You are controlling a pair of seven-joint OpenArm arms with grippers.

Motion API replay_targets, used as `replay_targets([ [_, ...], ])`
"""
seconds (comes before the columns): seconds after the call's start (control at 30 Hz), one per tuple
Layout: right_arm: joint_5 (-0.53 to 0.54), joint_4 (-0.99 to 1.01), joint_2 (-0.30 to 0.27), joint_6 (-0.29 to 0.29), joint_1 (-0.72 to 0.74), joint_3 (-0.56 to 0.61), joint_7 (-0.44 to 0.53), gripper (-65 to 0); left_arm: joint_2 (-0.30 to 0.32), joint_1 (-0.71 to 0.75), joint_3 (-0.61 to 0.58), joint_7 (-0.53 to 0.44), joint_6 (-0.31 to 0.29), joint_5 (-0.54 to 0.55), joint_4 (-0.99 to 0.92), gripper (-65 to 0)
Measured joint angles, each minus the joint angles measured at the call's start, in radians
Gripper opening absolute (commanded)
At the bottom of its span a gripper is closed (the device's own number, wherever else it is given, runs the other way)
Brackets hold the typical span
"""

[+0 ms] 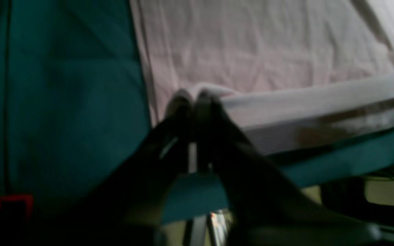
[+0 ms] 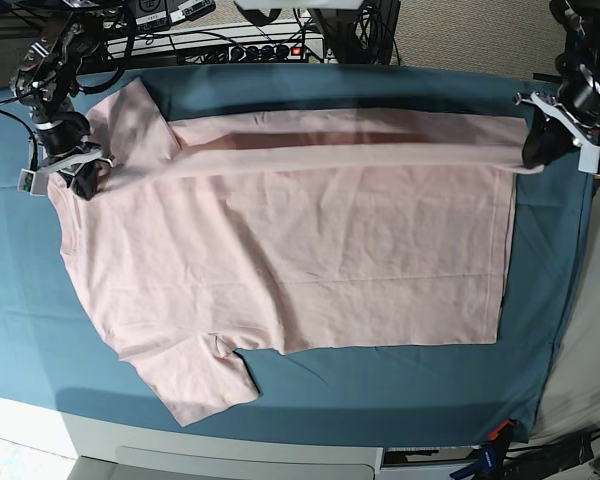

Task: Fold the T-shirt properly
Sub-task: 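Lay the folded edge down and open both grippers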

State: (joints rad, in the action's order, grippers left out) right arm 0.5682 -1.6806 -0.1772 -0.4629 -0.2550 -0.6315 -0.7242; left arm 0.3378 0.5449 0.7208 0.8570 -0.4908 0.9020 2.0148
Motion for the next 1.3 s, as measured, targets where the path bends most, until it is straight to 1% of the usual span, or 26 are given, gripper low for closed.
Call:
replay_targets([
  [0.03,-0.023,0.0,0.0,0.006,0.0,0.0,0.015,-43.9,0.0,0.0,0.0,-0.014,0.003,-0.017,0.0,-30.0],
  [0.07,-0.032,0.0,-0.001,0.008,0.001,0.0,0.024,-36.8,0.0,0.0,0.0,-0.024,0.004,-0.031,0.0,-25.7],
  [0.1,-0.034,0.0,-0.001,0.018,0.0,0.0,0.032,-34.3,0.0,0.0,0.0,-0.027,0.02,-0.033,0.0,-25.0],
  [0.17,-0.032,0.0,0.0,0.056,0.0,0.0,0.04,-34.2,0.0,0.0,0.0,-0.029,0.084,-0.043,0.0,-25.1],
  [0.2,-0.033,0.0,0.0,0.087,0.001,0.0,0.044,-34.2,0.0,0.0,0.0,-0.028,0.095,-0.059,0.0,-25.1],
  [0.27,-0.033,0.0,-0.002,0.085,0.0,-0.001,0.042,-34.2,0.0,0.0,0.0,-0.028,0.094,-0.064,0.0,-25.1],
  [0.37,-0.029,0.0,-0.001,0.082,0.003,-0.001,-0.021,-34.3,0.0,0.0,0.0,-0.028,0.095,-0.064,0.0,-25.1],
  [0.5,0.058,0.0,0.0,0.08,-0.009,-0.045,-0.135,-34.3,0.0,0.0,0.0,0.006,0.094,-0.064,0.0,-25.1],
  [0.6,0.116,0.0,0.0,0.079,-0.058,-0.107,-0.152,-34.3,0.0,0.006,0.0,0.011,0.087,-0.064,0.0,-25.1],
  [0.63,0.118,0.0,0.0,0.081,-0.079,-0.132,-0.157,-34.3,0.0,0.006,0.0,0.016,0.083,-0.065,0.0,-25.1],
  [0.77,0.182,0.0,0.0,0.082,-0.142,-0.244,-0.164,-34.3,0.0,0.006,0.0,0.022,0.083,-0.064,0.0,-25.1],
  [0.87,0.235,0.0,-0.001,0.08,-0.181,-0.286,-0.181,-34.3,0.0,0.006,0.0,0.022,0.083,-0.064,0.0,-25.1],
  [0.97,0.251,0.0,0.01,0.064,-0.214,-0.285,-0.203,-34.3,0.0,0.006,0.0,0.022,0.083,-0.064,0.0,-25.1],
  [1.1,0.282,0.0,0.067,0.062,-0.217,-0.275,-0.214,-34.3,0.0,0.006,0.0,0.022,0.083,-0.064,0.0,-25.1],
  [1.13,0.3,0.0,0.078,0.063,-0.221,-0.268,-0.208,-34.3,0.0,0.006,0.0,0.025,0.083,-0.064,0.0,-25.1],
  [1.17,0.302,0.0,0.083,0.055,-0.225,-0.259,-0.204,-34.3,0.0,0.006,0.0,0.025,0.083,-0.064,0.0,-25.1],
  [1.3,0.306,-0.004,0.099,0.055,-0.224,-0.195,-0.173,-34.3,0.0,0.006,0.0,0.025,0.083,-0.064,0.0,-25.1],
])
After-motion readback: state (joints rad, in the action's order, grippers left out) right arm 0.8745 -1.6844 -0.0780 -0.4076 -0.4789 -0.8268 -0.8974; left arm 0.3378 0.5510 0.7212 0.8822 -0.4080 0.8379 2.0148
